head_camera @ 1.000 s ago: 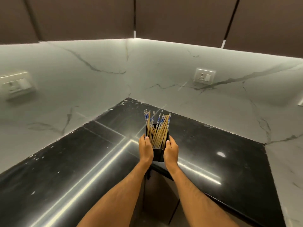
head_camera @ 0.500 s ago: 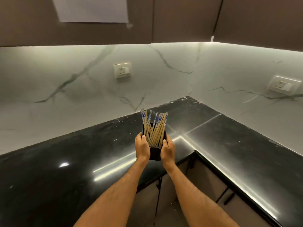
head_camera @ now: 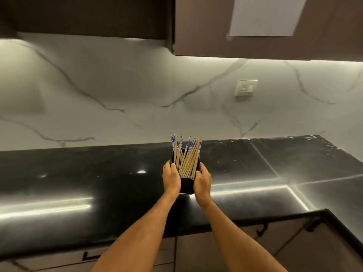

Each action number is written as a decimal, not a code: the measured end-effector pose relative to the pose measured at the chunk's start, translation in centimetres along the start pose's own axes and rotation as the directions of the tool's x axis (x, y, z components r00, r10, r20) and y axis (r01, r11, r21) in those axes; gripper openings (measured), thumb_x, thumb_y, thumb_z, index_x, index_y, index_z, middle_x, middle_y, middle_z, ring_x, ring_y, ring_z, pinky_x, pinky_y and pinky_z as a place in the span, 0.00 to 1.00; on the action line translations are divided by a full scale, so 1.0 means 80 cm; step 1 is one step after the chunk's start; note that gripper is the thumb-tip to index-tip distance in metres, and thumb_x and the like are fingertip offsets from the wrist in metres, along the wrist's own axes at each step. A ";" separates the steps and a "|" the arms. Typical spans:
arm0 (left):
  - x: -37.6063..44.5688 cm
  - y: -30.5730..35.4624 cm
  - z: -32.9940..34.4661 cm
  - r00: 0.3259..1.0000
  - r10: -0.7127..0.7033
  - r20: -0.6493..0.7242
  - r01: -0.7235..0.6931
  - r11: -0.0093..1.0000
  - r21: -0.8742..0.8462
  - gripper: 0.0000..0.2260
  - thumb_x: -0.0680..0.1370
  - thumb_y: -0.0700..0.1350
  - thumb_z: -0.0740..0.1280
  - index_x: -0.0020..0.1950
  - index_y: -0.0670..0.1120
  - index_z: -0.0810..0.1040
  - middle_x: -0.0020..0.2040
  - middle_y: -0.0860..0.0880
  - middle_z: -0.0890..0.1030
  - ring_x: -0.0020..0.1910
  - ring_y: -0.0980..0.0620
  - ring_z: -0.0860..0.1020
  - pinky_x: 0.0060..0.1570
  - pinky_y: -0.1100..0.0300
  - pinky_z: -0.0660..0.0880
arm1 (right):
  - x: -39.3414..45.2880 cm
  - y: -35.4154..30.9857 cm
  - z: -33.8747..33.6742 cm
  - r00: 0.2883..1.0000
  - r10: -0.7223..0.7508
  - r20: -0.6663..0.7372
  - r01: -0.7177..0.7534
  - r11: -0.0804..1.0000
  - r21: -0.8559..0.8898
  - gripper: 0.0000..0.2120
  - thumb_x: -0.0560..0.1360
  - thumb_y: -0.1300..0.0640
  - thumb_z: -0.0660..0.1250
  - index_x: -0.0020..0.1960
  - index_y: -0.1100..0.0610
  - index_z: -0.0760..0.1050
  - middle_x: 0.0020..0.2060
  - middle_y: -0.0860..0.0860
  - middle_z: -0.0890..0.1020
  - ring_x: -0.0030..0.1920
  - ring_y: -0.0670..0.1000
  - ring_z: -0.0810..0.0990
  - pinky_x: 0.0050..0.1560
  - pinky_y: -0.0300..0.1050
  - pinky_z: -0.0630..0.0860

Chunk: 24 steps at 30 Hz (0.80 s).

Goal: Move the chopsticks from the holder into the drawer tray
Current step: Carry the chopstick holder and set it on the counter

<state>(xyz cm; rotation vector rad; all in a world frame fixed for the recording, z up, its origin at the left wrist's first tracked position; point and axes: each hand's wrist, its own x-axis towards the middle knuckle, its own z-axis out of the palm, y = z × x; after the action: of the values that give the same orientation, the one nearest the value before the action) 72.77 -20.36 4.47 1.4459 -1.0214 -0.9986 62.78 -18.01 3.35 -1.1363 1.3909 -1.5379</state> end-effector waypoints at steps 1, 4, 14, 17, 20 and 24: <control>0.008 -0.004 -0.029 1.000 -0.013 -0.023 0.013 1.000 0.003 0.17 0.85 0.49 0.54 0.70 0.46 0.73 0.61 0.47 0.80 0.58 0.51 0.80 0.63 0.48 0.78 | -0.009 0.002 0.029 1.000 0.003 0.021 -0.003 1.000 0.011 0.17 0.83 0.64 0.53 0.59 0.52 0.79 0.52 0.50 0.85 0.54 0.47 0.84 0.55 0.53 0.84; 0.029 -0.010 -0.119 0.994 -0.025 -0.108 0.029 0.999 0.033 0.17 0.86 0.47 0.54 0.72 0.45 0.71 0.62 0.49 0.78 0.58 0.54 0.77 0.60 0.56 0.75 | -0.037 0.005 0.117 0.997 0.023 0.078 -0.027 0.998 0.050 0.18 0.84 0.65 0.53 0.62 0.54 0.78 0.53 0.49 0.85 0.55 0.46 0.84 0.56 0.50 0.83; 0.084 -0.059 -0.332 0.978 -0.037 -0.206 0.055 0.995 0.081 0.15 0.86 0.43 0.54 0.69 0.43 0.74 0.61 0.47 0.78 0.54 0.57 0.74 0.51 0.66 0.70 | -0.105 0.039 0.330 0.976 0.089 0.199 -0.103 0.993 0.065 0.17 0.83 0.64 0.53 0.60 0.53 0.79 0.53 0.49 0.85 0.55 0.46 0.84 0.56 0.51 0.83; 0.096 -0.075 -0.362 0.974 -0.063 -0.216 0.084 0.993 0.088 0.17 0.86 0.43 0.53 0.72 0.41 0.71 0.63 0.45 0.77 0.58 0.55 0.72 0.57 0.60 0.69 | -0.113 0.049 0.364 0.970 0.107 0.219 -0.122 0.991 0.057 0.19 0.83 0.65 0.53 0.59 0.51 0.79 0.53 0.49 0.86 0.56 0.47 0.84 0.57 0.50 0.83; 0.113 -0.090 -0.383 0.974 -0.078 -0.214 0.099 0.991 0.088 0.17 0.86 0.44 0.53 0.73 0.41 0.71 0.63 0.47 0.77 0.58 0.54 0.72 0.58 0.59 0.70 | -0.114 0.059 0.388 0.967 0.126 0.223 -0.139 0.989 0.043 0.20 0.82 0.66 0.52 0.60 0.51 0.79 0.53 0.48 0.85 0.56 0.46 0.84 0.57 0.47 0.82; 0.126 -0.103 -0.396 0.975 -0.112 -0.194 0.129 0.988 0.080 0.18 0.86 0.46 0.53 0.73 0.43 0.71 0.64 0.45 0.78 0.60 0.51 0.76 0.63 0.53 0.74 | -0.108 0.070 0.406 0.965 0.142 0.219 -0.146 0.989 0.001 0.21 0.82 0.66 0.52 0.62 0.52 0.79 0.54 0.48 0.85 0.56 0.44 0.84 0.56 0.42 0.82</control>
<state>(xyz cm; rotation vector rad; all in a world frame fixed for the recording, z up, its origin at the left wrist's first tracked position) 106.58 -20.48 -1.21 1.6623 -0.8587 -0.8890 96.16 -20.89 -2.89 -1.1315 1.2796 -1.2786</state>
